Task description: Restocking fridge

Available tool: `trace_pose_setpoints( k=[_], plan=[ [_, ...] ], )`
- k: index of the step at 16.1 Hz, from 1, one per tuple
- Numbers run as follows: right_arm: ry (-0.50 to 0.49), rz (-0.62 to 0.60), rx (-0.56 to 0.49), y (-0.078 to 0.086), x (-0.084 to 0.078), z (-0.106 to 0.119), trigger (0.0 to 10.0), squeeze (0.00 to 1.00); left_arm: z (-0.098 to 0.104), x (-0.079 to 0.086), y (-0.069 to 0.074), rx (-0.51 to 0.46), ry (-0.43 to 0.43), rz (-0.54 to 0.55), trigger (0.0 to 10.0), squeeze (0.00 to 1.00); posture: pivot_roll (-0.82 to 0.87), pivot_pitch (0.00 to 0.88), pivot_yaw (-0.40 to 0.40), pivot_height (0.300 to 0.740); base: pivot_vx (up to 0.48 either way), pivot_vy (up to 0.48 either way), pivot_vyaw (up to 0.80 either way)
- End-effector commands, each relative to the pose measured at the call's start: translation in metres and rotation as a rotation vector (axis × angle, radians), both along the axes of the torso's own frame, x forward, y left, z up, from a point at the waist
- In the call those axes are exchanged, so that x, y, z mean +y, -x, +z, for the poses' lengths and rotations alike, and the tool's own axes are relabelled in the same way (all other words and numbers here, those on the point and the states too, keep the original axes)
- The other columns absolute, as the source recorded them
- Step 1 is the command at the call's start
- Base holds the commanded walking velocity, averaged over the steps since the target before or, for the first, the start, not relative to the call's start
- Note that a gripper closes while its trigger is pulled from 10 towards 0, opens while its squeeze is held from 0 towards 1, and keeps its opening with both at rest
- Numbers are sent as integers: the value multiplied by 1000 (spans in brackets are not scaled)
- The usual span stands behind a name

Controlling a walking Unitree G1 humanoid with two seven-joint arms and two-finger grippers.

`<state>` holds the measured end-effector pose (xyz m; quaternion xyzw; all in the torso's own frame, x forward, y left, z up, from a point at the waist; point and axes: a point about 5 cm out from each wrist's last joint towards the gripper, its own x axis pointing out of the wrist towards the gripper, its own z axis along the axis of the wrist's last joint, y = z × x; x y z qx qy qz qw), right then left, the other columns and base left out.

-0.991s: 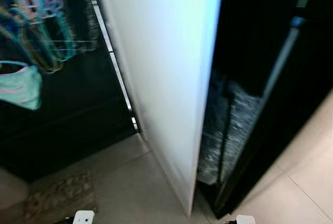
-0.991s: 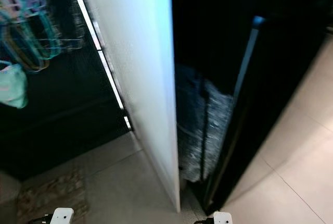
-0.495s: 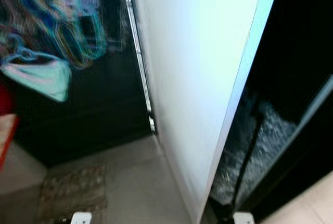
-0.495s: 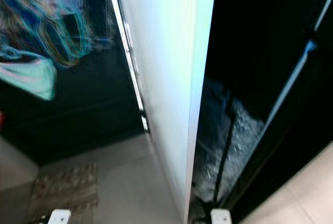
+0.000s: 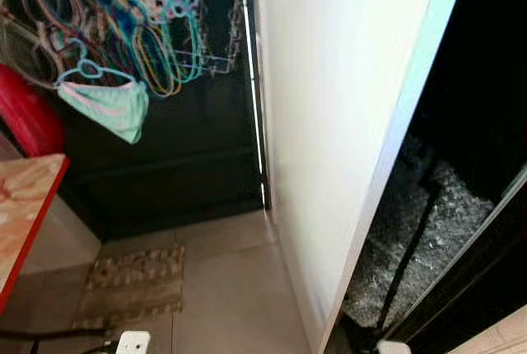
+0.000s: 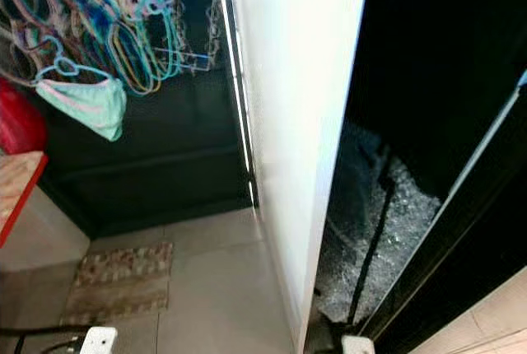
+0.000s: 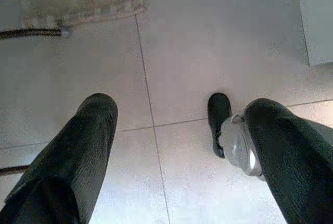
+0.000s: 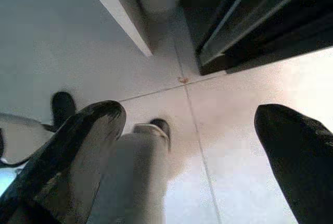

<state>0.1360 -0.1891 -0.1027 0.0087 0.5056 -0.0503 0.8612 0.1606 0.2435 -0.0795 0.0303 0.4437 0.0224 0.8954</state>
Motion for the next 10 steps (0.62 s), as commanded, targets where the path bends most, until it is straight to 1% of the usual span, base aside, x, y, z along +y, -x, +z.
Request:
trace_pose_setpoints(
  k=[1,10],
  plan=[
    [-16,-7,-11,-4,5,1,10000,0,-2,2,5,18,3,18,10000,0,19,50,47,740,0,0,0],
    [-19,-6,-13,-5,3,1,10000,0,-2,2,5,21,3,24,10000,0,22,51,44,740,0,0,0]
  ],
)
